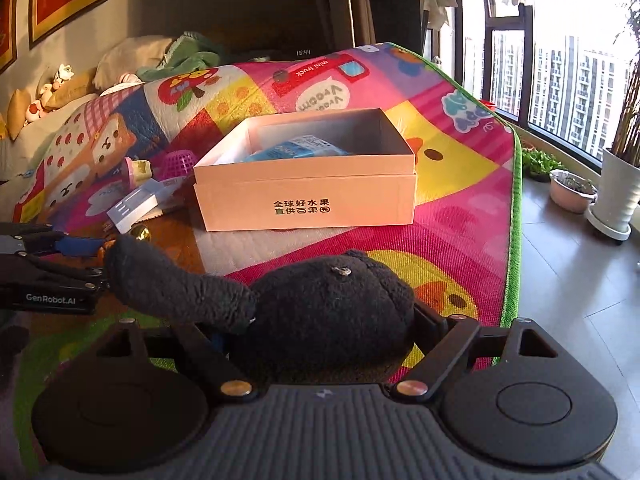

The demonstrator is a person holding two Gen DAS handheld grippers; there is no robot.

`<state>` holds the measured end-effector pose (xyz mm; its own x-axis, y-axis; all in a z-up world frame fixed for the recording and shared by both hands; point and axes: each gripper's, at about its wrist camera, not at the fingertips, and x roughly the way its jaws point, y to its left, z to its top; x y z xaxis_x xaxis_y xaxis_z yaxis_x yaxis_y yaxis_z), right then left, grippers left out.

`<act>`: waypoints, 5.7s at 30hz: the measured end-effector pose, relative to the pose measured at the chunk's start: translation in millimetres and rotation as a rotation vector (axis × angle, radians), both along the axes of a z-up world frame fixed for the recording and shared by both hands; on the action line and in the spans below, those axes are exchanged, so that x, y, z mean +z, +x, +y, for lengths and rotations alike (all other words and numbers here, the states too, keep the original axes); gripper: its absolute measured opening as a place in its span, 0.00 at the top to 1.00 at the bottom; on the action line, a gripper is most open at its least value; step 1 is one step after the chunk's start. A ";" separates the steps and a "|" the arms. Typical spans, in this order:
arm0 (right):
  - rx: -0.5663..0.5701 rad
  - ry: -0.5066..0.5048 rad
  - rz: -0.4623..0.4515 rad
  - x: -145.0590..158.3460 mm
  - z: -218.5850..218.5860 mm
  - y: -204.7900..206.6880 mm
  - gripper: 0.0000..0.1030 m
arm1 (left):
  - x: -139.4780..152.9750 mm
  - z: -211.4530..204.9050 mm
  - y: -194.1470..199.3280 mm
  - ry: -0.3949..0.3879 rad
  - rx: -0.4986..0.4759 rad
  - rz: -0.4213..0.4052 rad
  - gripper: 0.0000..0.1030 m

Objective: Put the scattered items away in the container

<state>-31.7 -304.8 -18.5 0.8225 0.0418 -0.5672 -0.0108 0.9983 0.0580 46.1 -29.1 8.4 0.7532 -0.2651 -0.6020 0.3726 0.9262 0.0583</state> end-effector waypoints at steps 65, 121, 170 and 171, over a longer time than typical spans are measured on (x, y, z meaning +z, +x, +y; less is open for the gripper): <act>0.059 -0.118 0.026 7.5 23.5 -37.0 0.18 | 6.1 8.1 -82.0 -0.029 -0.016 0.046 0.41; 0.270 -0.027 0.221 84.9 152.9 246.9 0.59 | 6.6 82.1 32.4 -0.227 0.167 -0.071 0.00; 0.108 0.033 0.106 -9.8 30.1 59.0 0.02 | -1.2 36.3 80.9 0.077 0.117 -0.039 0.41; 0.106 0.049 0.105 -9.9 28.1 59.4 0.02 | -1.6 35.7 80.3 0.086 0.118 -0.041 0.46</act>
<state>27.7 -276.7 -28.4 0.7482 0.1549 -0.6452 -0.1073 0.9878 0.1128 126.4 6.6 6.7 0.8002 -0.1221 -0.5871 0.2572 0.9543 0.1522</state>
